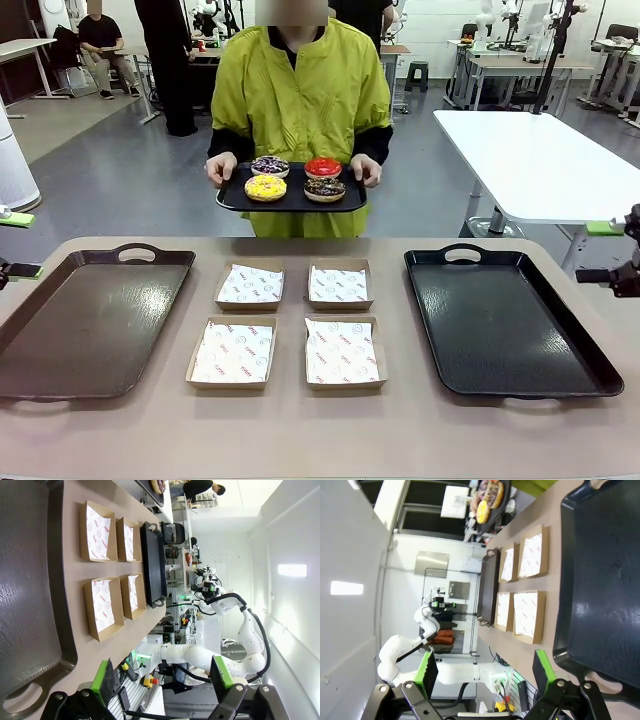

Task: Individually package the donuts and arrange them on the tray.
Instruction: Pick up one Paper togo box.

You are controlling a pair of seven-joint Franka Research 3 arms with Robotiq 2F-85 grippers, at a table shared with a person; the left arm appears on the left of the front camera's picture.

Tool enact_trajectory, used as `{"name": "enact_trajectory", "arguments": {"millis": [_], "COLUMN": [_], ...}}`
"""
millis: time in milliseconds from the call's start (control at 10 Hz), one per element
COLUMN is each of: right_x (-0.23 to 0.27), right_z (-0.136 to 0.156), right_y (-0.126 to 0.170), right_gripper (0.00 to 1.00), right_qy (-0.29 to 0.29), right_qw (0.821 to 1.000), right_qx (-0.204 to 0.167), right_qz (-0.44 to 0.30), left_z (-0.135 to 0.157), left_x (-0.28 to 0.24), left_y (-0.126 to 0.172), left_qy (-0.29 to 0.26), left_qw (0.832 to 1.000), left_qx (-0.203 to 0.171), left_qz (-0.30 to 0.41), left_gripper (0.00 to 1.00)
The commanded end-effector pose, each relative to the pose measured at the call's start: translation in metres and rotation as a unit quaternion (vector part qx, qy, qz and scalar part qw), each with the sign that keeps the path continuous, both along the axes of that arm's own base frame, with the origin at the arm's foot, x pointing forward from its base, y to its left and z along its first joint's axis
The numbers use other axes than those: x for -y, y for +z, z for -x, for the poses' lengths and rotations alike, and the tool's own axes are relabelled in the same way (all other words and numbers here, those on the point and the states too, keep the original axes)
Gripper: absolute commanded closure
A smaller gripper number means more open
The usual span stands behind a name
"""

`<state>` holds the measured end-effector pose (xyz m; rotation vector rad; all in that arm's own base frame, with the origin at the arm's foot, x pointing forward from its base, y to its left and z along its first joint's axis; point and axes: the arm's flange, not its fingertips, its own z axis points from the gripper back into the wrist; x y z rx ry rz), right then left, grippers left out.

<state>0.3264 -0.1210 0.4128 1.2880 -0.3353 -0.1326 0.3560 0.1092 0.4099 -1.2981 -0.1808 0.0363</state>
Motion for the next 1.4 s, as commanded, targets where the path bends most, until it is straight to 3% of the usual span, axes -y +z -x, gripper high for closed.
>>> {"name": "enact_trajectory", "arguments": {"millis": [0,200,500,900,1300], "right_x": [-0.031,-0.077,-0.170,-0.290,-0.347], "right_z": [-0.037,-0.072,-0.098,-0.093,-0.061], "right_y": [0.056,0.090,0.089,0.043,-0.016], "right_gripper": [0.00,0.00,0.00,0.00,0.00], "right_qy": [-0.007,0.017,0.016,0.020,0.080], "right_qw": [0.997,0.980,0.934,0.870,0.840], "right_qx": [-0.059,-0.130,-0.165,-0.156,-0.146], "right_qz": [0.058,0.151,0.315,0.467,0.517], "left_z": [0.001,0.001,0.001,0.001,0.001], "left_x": [-0.003,-0.003,-0.003,-0.003,-0.003], "left_y": [0.001,0.001,0.001,0.001,0.001], "left_qy": [0.000,0.000,0.000,0.000,0.000], "left_qw": [1.000,1.000,1.000,1.000,1.000], "left_qx": [0.004,0.004,0.004,0.004,0.004], "left_qz": [0.007,0.007,0.007,0.007,0.007], "left_gripper": [0.00,0.00,0.00,0.00,0.00]}}
